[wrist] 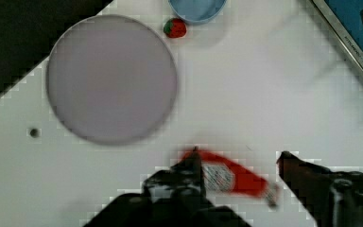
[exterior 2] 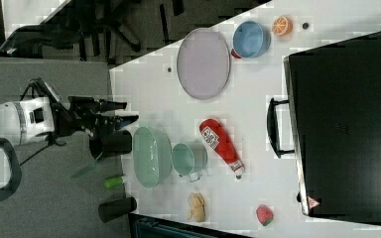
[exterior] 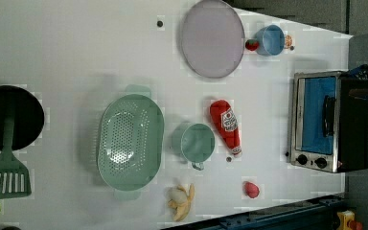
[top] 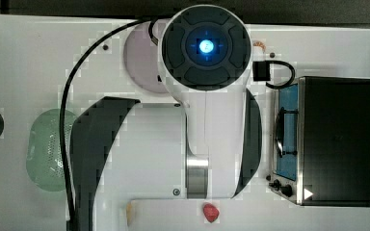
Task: Flap open oven.
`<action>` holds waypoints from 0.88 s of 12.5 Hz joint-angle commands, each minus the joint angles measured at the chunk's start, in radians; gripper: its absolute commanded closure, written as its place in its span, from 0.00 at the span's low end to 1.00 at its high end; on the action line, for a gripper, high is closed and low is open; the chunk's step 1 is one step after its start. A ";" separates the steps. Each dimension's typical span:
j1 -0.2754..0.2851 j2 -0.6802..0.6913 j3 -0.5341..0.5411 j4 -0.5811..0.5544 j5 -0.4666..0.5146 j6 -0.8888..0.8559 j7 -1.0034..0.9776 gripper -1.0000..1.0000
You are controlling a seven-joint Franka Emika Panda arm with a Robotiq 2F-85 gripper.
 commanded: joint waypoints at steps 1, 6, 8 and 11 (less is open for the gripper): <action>-0.012 -0.338 -0.053 -0.155 -0.009 -0.201 0.114 0.21; -0.012 -0.338 -0.053 -0.155 -0.009 -0.202 0.114 0.05; -0.012 -0.337 -0.053 -0.156 -0.009 -0.202 0.114 0.31; -0.012 -0.337 -0.057 -0.161 -0.009 -0.202 0.114 0.66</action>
